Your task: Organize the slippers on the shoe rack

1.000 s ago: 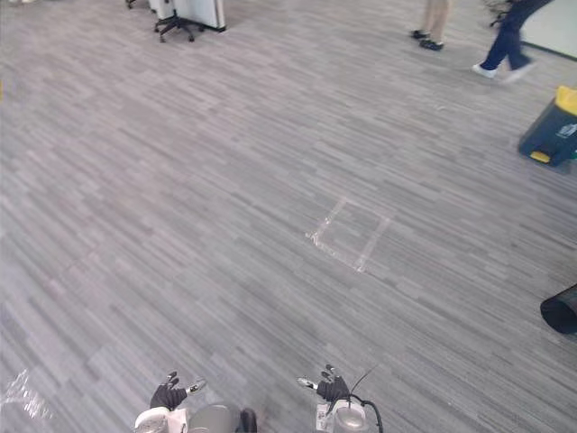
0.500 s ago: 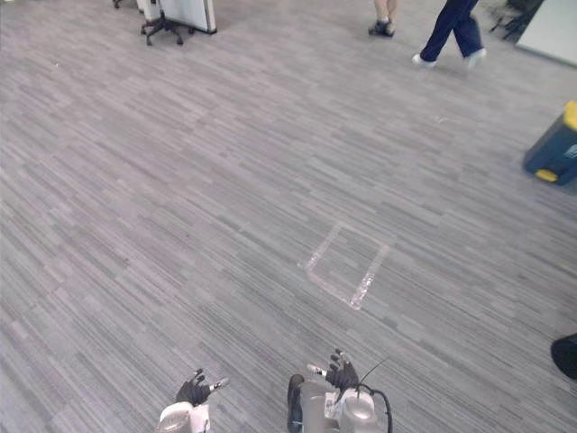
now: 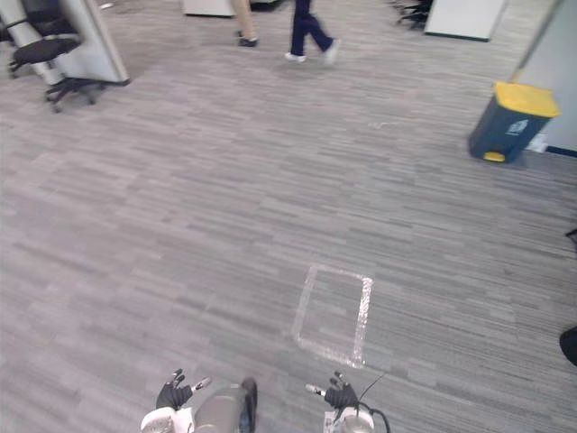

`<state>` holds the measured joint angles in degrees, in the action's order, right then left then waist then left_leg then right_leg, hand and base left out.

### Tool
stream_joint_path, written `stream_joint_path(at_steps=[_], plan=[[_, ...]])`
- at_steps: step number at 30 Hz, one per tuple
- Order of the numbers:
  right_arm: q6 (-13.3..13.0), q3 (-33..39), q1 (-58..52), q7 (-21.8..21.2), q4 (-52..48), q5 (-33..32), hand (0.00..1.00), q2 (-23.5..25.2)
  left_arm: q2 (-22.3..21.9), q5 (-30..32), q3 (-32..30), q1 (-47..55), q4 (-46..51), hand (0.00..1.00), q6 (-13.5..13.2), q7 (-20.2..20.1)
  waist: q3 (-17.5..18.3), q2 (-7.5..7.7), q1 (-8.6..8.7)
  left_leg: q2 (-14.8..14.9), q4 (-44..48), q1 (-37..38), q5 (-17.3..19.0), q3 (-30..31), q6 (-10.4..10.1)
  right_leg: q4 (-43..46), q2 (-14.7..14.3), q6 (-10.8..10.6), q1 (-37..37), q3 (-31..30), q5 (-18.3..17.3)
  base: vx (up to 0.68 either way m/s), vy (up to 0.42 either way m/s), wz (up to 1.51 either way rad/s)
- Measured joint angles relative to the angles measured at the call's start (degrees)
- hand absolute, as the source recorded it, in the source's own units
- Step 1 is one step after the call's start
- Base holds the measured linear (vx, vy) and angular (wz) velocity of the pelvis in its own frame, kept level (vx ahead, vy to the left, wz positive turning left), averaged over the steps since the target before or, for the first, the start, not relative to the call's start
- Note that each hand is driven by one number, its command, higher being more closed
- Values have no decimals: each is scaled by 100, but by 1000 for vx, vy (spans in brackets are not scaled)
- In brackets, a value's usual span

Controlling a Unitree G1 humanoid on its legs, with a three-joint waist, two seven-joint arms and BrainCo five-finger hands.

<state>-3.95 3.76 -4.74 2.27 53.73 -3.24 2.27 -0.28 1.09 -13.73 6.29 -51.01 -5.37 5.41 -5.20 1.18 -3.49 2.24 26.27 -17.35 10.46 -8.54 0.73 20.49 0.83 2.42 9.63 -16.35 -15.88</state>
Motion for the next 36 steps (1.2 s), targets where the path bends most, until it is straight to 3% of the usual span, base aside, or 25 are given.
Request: stream_joint_path(at_steps=[1,2,3,4,5,6,7,9,10,12,13,14,15,17,19,20,22,23,25,28,29,30,31,32,36], plan=[[-2,-4,-11,-4,-20,22,0,4,39,-28,-16,6,-30,0,10,13,-30,37,-12,-30,58,268,213,-127,86,886,-13,-381,-232,17,91,491,234,-69],[-6,-6,-3,-6,-77,97,0,-1,48,-29,-2,-7,-39,0,77,23,-107,44,-14,-70,112,701,449,-258,183,2290,-29,-1165,-648,66,314,554,273,-69],[-17,-11,-4,-7,-124,100,0,-1,49,-14,23,-12,-63,0,88,23,-139,33,-10,-79,121,906,517,-310,202,2887,-20,-1397,-858,142,328,422,221,-77],[-51,-21,-8,-9,-205,99,0,-8,48,-11,92,-10,-133,0,106,28,-174,-9,8,-79,87,1250,617,-359,201,3712,31,-1351,-1263,418,280,417,193,-74],[-82,-74,-29,-12,-339,100,0,0,58,-8,134,-35,-192,0,119,37,-191,-37,41,-68,-51,1595,647,-455,220,4205,152,-1034,-1809,891,124,304,109,-63],[-88,-86,-35,-13,-366,100,0,3,57,-8,134,-45,-197,0,125,44,-191,-51,45,-44,-128,1684,669,-512,245,4224,179,-940,-1977,1041,78,379,88,-47],[-99,-91,-52,-11,-508,100,0,-8,2,-7,136,-137,-189,0,127,52,-197,-86,62,63,-405,2021,998,-534,237,4112,164,-753,-2427,1506,-28,341,34,-39],[-122,-44,-37,-10,-570,100,0,72,63,13,112,-195,-203,0,139,56,-286,32,45,98,-540,2307,1133,-692,99,3381,155,-633,-2812,1885,-101,345,7,-41],[-134,-39,-29,-6,-560,100,0,53,74,62,125,-218,-262,0,162,59,-287,52,88,122,-704,2556,1175,-806,25,2374,143,-553,-2877,2176,-51,256,-18,-27],[-138,36,29,-2,-536,100,0,-6,64,145,261,-324,-403,0,184,49,-286,41,199,120,-992,2795,1212,-871,-55,780,125,-356,-2915,2512,351,397,-44,-8],[-129,69,82,2,-504,98,0,-27,58,175,373,-360,-470,0,186,47,-282,26,260,123,-1159,2938,1212,-887,-154,201,98,-229,-2918,2604,738,592,-113,16],[-118,69,116,3,-487,101,0,-60,31,226,451,-341,-499,0,194,35,-260,-44,343,162,-1333,3144,1179,-807,-285,28,66,-43,-2813,2835,1189,794,-187,6],[-105,106,146,4,-399,105,0,-77,-53,280,466,-359,-549,0,193,-18,-167,-185,336,379,-1259,3265,1068,-674,-483,50,-68,304,-2664,3014,1424,603,-147,2],[-102,195,157,2,-371,102,0,-58,-114,344,453,-329,-550,0,201,-43,-139,-214,336,434,-935,3188,887,-494,-646,155,-130,355,-2574,3068,1255,503,-151,-6],[-97,207,152,3,-388,99,0,-115,-202,381,388,-378,-472,0,207,-64,-181,-306,369,579,562,2708,400,-260,-418,11,-319,384,-2179,2993,1002,643,-191,-33],[-84,90,135,4,-405,95,0,-143,-277,390,301,-340,-412,0,205,-59,-189,-439,339,781,1888,2199,-189,-103,-310,-233,-468,450,-1816,2770,939,396,-43,-77],[-53,-1,117,14,-347,83,0,-150,-299,387,213,-292,-332,0,202,-64,-193,-519,285,998,3370,1567,-56,-31,-162,-467,-706,539,-1320,2307,775,534,31,-120],[-43,-13,104,23,-327,75,0,-87,-269,383,188,-266,-228,0,202,-59,-233,-436,261,1011,3738,1223,90,-16,-160,-566,-744,540,-983,1947,637,482,40,-124],[-15,-70,56,44,-330,68,0,-60,-226,377,190,-225,-116,0,195,-55,-246,-376,214,1007,3702,828,252,-12,-187,-618,-719,507,-691,1505,480,403,78,-133],[-11,-53,29,65,-346,-30,0,-49,-243,377,185,-205,-11,0,183,-56,-249,-317,114,761,2352,334,707,174,-207,-686,-545,344,-279,735,317,388,205,-137],[-9,-20,22,72,-330,-55,0,-41,-256,369,176,-211,5,0,166,-54,-249,-298,70,529,1577,322,710,441,-257,-662,-445,256,-242,472,260,377,367,-136],[-9,57,5,87,-295,-65,0,-25,-285,330,198,-193,-3,0,96,-52,-209,-325,21,177,135,385,450,1183,-379,-596,-356,47,-238,44,66,292,335,-138],[-9,54,-11,88,-290,-65,0,-36,-295,330,207,-183,-25,0,83,-52,-194,-369,22,168,-113,397,350,1355,-392,-563,-388,-11,-246,-58,12,356,424,-159],[15,46,20,94,-215,-53,0,-19,-219,328,174,-190,-49,0,82,-52,-157,-355,-9,170,-41,489,-34,1174,-513,-370,-354,-176,-236,-415,-164,249,278,-99],[5,-72,-93,46,-242,-5,0,106,-71,326,153,-163,-64,0,81,-50,-64,-44,-5,166,32,868,392,284,-260,218,-109,-217,-446,-565,-174,280,283,-110]])
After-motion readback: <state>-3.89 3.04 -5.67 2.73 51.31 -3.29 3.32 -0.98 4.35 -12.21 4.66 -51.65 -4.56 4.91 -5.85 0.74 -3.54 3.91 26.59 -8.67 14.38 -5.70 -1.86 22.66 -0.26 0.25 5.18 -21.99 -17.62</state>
